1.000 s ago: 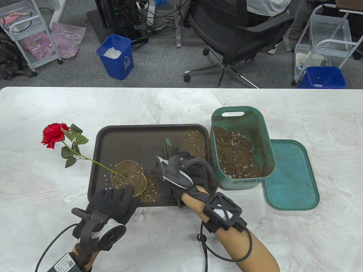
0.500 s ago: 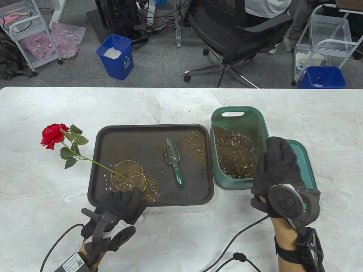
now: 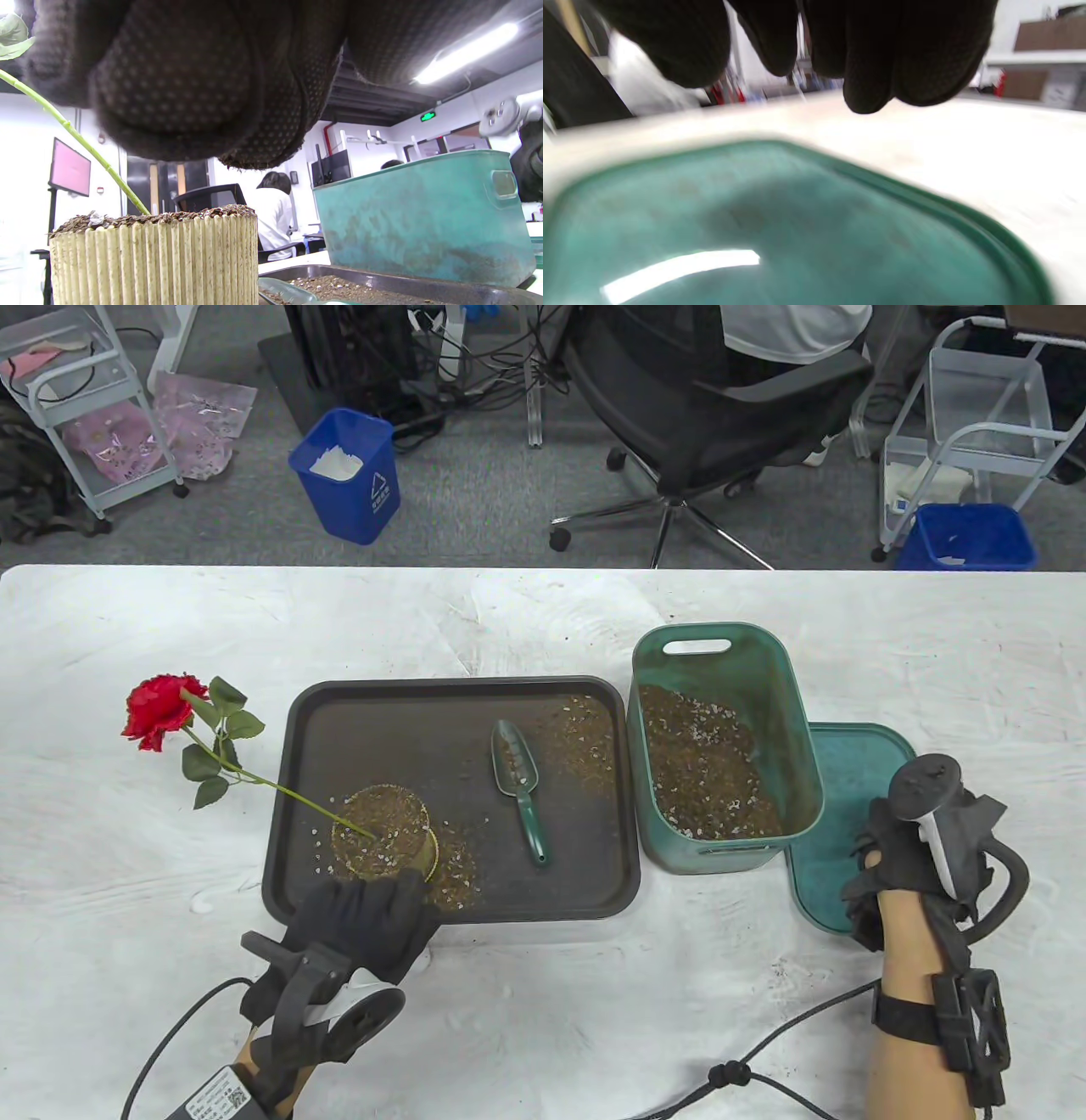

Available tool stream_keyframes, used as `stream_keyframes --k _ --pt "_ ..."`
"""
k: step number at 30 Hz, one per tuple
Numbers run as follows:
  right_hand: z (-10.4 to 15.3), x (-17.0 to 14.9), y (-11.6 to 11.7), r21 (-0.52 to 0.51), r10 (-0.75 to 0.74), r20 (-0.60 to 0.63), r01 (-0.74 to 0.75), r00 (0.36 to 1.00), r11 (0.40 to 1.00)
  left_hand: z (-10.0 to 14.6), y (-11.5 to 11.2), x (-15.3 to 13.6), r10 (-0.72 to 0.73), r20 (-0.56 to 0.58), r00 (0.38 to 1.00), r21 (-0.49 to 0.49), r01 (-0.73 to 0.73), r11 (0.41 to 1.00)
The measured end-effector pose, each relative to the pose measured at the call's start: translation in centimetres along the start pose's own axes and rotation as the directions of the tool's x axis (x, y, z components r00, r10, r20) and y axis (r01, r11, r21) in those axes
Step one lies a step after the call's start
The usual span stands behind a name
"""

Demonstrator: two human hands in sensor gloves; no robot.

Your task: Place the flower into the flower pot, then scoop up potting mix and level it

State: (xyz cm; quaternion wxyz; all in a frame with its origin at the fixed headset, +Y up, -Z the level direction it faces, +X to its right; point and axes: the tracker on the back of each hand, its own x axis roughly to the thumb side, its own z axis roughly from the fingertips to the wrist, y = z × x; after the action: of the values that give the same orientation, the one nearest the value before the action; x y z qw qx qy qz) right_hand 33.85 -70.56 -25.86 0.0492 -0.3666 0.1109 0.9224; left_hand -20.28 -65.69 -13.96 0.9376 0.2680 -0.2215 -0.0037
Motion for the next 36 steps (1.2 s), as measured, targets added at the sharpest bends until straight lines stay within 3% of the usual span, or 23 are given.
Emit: stream_keyframes --k 1,3,7,13,14,17,19,21,24,27,31,33,35,36 --pt "-0.1 -0.3 0.3 0.012 0.026 -0.024 -0.025 0.999 1.0 0.0 0.0 0.0 -0.001 0.0 1.0 0.001 0.001 1.0" --pt "-0.4 -1.2 0.6 -0.066 0.035 -0.076 -0.04 0.996 0.997 -0.1 -0.1 -0.2 -0.001 -0.002 1.0 0.0 0.001 1.0" --pt "-1.7 -3.1 2.0 0.084 0.043 -0.152 -0.03 0.987 0.996 0.0 -0.2 -0.3 0.0 0.001 1.0 -0.009 0.0 1.0" --pt "-3.3 -4.3 4.2 0.112 0.083 -0.218 -0.059 0.972 0.992 0.1 0.2 -0.2 0.003 0.002 1.0 0.005 -0.003 1.0" --pt "-3.3 -4.4 4.1 0.054 0.064 -0.235 -0.053 0.97 0.997 0.1 0.2 -0.2 0.001 0.002 1.0 0.005 -0.001 1.0" --pt "-3.2 -4.6 3.8 0.034 0.066 -0.225 -0.059 0.972 0.998 0.1 0.2 -0.2 0.004 0.001 1.0 0.009 -0.004 1.0" --pt "-2.8 -5.0 2.9 -0.052 -0.023 -0.217 0.012 0.976 0.999 0.1 0.1 -0.2 0.007 0.002 1.0 0.01 -0.007 1.0" --pt "-2.1 -5.3 1.8 -0.139 -0.126 -0.184 0.101 0.975 0.985 0.1 0.1 -0.2 0.011 0.005 1.0 0.006 -0.011 1.0" --pt "-1.0 -5.6 0.4 -0.3 -0.304 -0.047 0.277 0.951 0.913 0.1 0.2 -0.1 0.015 0.011 1.0 0.003 -0.015 1.0" --pt "-0.7 -5.8 0.0 -0.237 -0.506 0.049 0.502 0.861 0.832 0.1 0.2 -0.1 0.019 0.012 1.0 0.008 -0.019 1.0" --pt "-0.5 -5.8 -0.3 -0.19 -0.559 0.096 0.567 0.823 0.802 0.2 0.2 -0.1 0.019 0.01 1.0 0.007 -0.02 1.0" --pt "-0.1 -5.6 -0.6 -0.184 -0.615 0.179 0.64 0.768 0.746 0.1 0.2 -0.1 0.02 0.01 1.0 0.003 -0.02 1.0" --pt "0.6 -5.3 -1.2 -0.223 -0.661 0.253 0.708 0.706 0.67 0.1 0.2 -0.1 0.02 0.01 1.0 0.002 -0.021 1.0" --pt "1.4 -4.9 -2.0 -0.265 -0.631 0.305 0.7 0.713 0.663 0.1 0.2 -0.1 0.021 0.01 1.0 0.001 -0.021 1.0"
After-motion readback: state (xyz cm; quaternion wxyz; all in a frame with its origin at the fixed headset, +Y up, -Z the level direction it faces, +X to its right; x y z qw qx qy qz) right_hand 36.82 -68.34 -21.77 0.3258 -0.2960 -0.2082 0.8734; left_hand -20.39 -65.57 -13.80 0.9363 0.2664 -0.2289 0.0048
